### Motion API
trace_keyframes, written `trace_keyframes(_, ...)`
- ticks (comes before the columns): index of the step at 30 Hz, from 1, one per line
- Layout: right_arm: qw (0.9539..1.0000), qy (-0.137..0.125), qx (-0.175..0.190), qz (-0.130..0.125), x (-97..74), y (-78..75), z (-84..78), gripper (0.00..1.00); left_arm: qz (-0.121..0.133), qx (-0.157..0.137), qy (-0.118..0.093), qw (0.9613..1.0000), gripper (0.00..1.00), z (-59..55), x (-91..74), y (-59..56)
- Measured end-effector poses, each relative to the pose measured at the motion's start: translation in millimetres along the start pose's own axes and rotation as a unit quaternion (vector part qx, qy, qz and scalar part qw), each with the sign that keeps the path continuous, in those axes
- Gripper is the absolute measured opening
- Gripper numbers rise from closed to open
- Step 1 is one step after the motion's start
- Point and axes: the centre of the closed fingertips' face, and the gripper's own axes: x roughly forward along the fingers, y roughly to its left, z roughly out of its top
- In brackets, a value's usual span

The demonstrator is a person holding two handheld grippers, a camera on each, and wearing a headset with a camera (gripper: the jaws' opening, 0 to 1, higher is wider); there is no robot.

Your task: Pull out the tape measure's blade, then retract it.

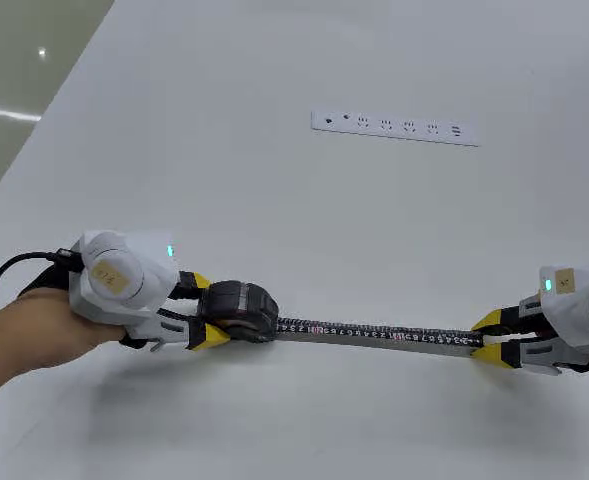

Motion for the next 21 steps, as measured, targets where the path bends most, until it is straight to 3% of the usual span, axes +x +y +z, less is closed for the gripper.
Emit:
trace_keyframes(11,0.9998,0.010,0.016,0.000,0.1,-0.7,2.1,0.16,0.004,-0.015,0.010,0.9998,0.28,-2.5,0.5,2.7)
trace_keyframes(16,0.9992,0.013,0.038,-0.005,0.5,-0.3,5.8,0.24,0.001,-0.022,0.010,0.9997,0.39,-3.9,1.0,1.1)
trace_keyframes(21,0.9990,0.007,0.043,-0.007,-1.5,0.6,8.8,0.26,0.003,-0.031,0.007,0.9995,0.41,-4.0,-1.9,3.6)
